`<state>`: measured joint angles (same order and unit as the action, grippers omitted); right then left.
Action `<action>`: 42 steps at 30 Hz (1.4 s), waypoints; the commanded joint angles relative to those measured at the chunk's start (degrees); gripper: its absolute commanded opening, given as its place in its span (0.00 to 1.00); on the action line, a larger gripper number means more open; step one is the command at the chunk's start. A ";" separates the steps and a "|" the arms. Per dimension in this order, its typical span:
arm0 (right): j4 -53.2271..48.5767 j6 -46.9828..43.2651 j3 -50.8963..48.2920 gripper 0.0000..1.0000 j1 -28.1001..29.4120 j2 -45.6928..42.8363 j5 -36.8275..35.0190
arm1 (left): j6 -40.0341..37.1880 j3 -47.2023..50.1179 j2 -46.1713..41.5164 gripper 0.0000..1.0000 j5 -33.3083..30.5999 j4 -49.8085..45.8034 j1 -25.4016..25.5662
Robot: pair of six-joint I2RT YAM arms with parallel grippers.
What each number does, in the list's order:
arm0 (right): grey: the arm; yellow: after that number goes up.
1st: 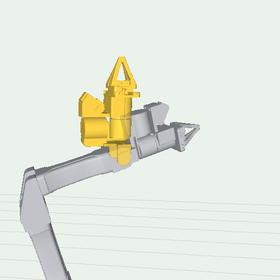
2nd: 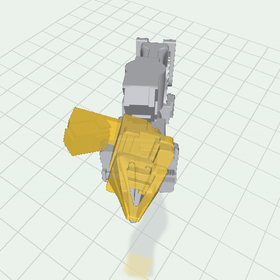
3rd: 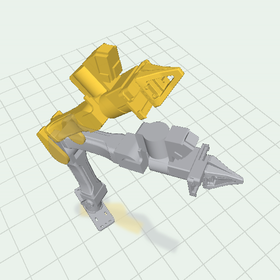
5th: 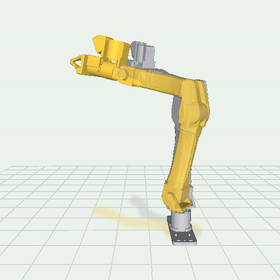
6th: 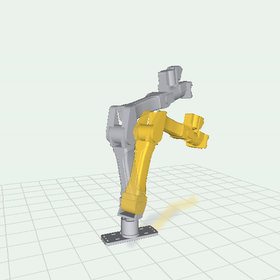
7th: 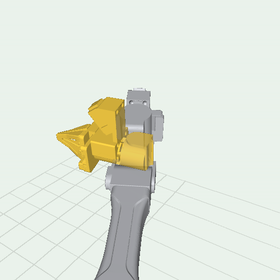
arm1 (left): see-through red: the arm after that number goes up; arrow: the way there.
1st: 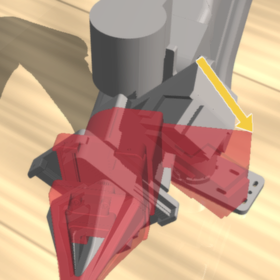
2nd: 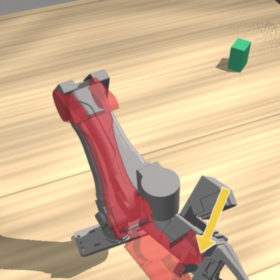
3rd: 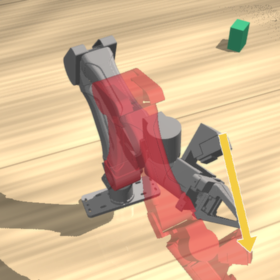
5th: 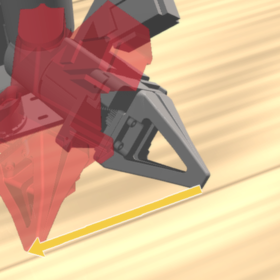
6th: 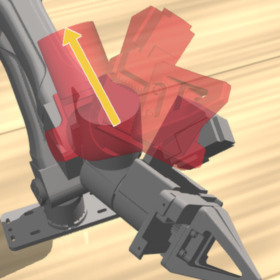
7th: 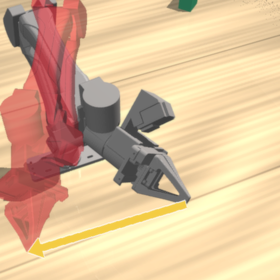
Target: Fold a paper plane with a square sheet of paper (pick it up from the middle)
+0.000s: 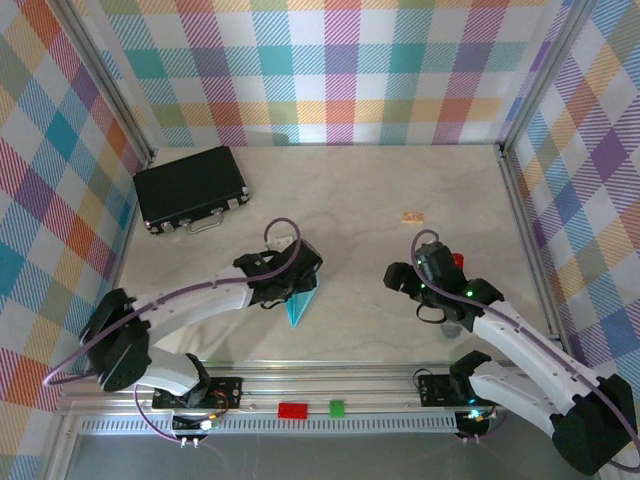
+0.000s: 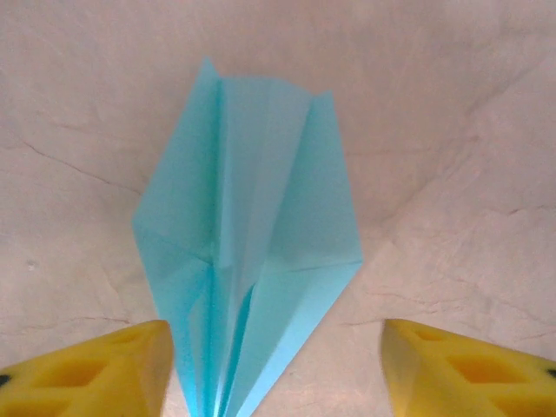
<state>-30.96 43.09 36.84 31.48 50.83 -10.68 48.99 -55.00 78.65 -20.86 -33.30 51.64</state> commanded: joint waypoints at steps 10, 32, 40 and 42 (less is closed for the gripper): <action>24.55 -36.30 -1.75 0.87 -13.63 13.36 -20.37 | -29.07 13.99 -16.23 1.00 -12.04 13.23 -23.46; 79.42 -41.92 -13.45 0.99 -30.93 37.40 9.09 | -50.07 38.14 12.63 1.00 15.20 96.89 -48.26; 79.62 -42.06 -13.66 0.99 -30.64 37.23 8.69 | -48.90 33.02 12.30 1.00 10.84 86.51 -47.97; 79.39 -42.12 -13.62 0.99 -30.52 37.30 8.74 | -48.91 33.20 12.16 1.00 10.99 86.48 -47.99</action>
<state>46.35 0.80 22.31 1.08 88.25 -2.11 0.56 -21.69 90.91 -9.67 50.78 4.19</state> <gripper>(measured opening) 0.990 0.997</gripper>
